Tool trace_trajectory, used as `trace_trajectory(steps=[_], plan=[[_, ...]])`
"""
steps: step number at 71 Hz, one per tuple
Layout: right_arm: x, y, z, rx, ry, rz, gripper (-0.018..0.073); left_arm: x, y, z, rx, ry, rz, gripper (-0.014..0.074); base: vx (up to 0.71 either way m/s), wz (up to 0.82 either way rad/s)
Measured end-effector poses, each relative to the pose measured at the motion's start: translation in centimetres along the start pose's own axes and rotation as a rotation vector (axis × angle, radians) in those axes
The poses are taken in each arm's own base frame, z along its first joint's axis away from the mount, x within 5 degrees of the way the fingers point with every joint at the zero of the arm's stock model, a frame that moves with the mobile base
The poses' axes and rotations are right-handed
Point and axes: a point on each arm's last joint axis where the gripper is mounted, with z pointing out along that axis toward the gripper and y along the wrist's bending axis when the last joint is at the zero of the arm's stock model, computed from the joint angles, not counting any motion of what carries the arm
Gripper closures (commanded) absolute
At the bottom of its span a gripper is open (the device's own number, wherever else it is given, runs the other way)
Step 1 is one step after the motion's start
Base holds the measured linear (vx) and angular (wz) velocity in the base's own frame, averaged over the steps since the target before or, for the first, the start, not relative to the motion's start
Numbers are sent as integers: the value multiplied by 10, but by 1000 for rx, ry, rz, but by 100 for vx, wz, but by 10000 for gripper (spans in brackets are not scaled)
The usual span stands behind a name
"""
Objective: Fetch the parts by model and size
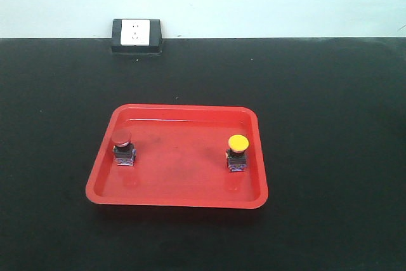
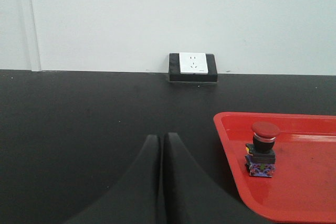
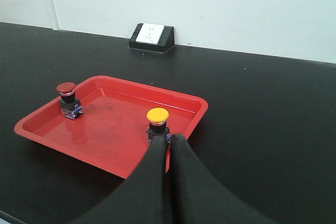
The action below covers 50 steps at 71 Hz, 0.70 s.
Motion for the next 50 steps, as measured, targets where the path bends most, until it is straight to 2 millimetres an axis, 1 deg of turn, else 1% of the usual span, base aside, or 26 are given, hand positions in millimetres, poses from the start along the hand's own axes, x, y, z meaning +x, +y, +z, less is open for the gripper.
trace_trajectory(steps=[38, 43, 50], plan=[[1, 0, 1, 3, 4, 0, 569, 0, 0, 0, 0, 0, -2, 603, 0, 0], [4, -1, 3, 22, -2, 4, 569, 0, 0, 0, 0, 0, -2, 603, 0, 0], [11, -4, 9, 99, -33, 16, 569, 0, 0, 0, 0, 1, -2, 603, 0, 0]])
